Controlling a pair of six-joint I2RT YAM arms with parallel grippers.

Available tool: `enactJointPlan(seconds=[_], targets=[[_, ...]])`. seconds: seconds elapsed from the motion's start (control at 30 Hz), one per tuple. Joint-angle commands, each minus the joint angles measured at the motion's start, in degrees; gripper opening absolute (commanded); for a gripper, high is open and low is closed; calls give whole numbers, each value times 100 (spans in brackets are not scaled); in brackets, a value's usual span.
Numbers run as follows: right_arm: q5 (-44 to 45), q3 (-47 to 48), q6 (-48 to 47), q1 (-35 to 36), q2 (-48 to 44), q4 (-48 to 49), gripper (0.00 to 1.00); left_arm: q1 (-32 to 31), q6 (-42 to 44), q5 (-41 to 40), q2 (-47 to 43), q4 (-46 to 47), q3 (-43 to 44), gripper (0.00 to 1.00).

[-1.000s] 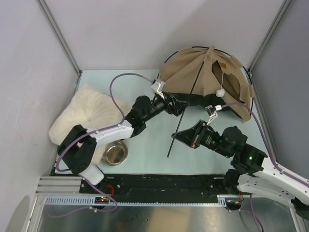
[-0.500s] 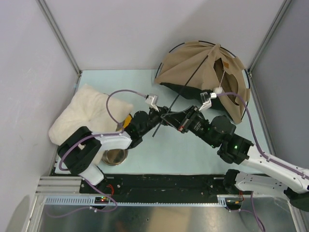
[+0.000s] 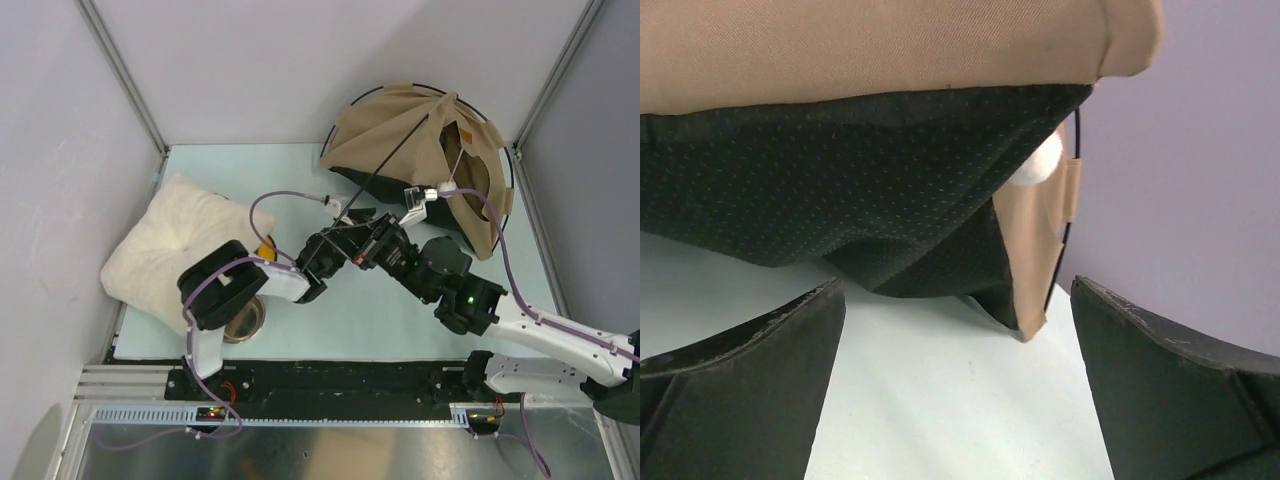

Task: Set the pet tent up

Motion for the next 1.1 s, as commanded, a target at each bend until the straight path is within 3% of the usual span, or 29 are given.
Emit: enactJointPlan(seconds=[0.0, 0.33, 0.6, 0.83, 1.07], targets=[[371, 299, -392, 158, 75, 690, 0, -95, 424, -581, 378, 1531, 569, 97], [519, 312, -546, 248, 139, 1009, 0, -97, 588, -1226, 679, 1538, 1450, 96], [441, 315, -488, 131, 23, 965, 0, -111, 755, -654, 770, 1539, 1802, 92], [276, 315, -360, 70, 86, 1023, 0, -245, 1127, -88, 641, 1540, 1482, 95], [212, 315, -306, 74, 119, 988, 0, -382, 1796, -394, 486, 1545, 1570, 98]])
